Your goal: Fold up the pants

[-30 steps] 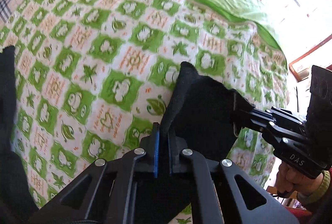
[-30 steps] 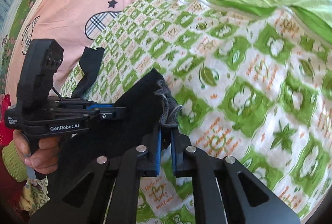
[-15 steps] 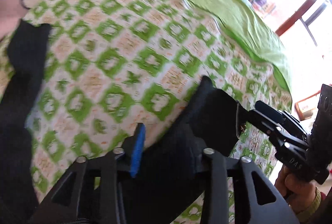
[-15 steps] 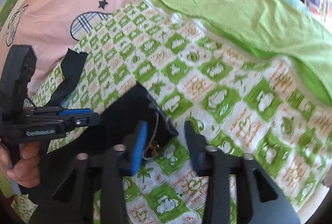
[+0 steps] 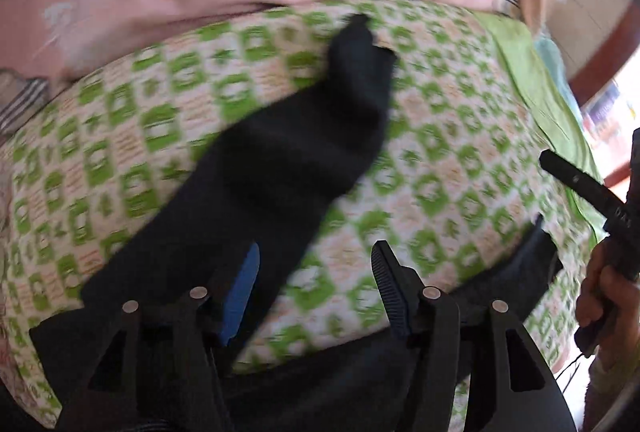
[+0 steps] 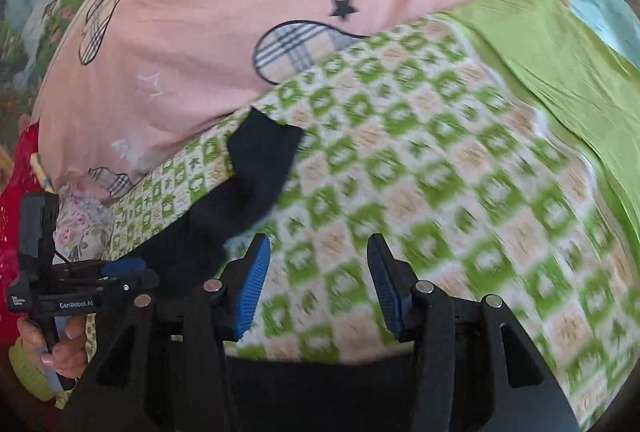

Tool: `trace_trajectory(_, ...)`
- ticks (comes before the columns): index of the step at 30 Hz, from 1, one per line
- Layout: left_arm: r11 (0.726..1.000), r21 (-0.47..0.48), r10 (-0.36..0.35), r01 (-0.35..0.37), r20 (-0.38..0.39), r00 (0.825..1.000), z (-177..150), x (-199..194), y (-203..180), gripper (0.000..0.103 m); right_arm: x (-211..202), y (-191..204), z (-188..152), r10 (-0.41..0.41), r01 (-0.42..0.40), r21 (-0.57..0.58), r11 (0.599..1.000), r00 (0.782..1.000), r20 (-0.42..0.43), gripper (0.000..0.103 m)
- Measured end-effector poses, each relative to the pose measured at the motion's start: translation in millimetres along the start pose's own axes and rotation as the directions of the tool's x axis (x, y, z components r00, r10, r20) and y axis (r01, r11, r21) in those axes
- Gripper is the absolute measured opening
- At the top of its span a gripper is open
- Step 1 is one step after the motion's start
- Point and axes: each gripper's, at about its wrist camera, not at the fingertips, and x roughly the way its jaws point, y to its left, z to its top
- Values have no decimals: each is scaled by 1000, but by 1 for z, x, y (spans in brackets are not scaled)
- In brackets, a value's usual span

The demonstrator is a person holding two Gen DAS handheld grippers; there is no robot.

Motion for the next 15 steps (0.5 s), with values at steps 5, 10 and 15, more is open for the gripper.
trace_trajectory(5, 993, -97, 67, -67, -4, 998, 15, 2, 47, 62, 50, 34, 55, 25, -29, -78, 997, 998, -50, 52)
trace_trajectory(10, 991, -98, 91, -94, -35, 995, 29, 16, 75, 69, 103, 59, 91, 19, -33, -141, 989, 995, -100, 52)
trace_trajectory(15, 995, -83, 49, -59, -113, 992, 38, 44, 90, 70, 157, 67, 115, 2, -28, -170, 985, 988, -152, 52)
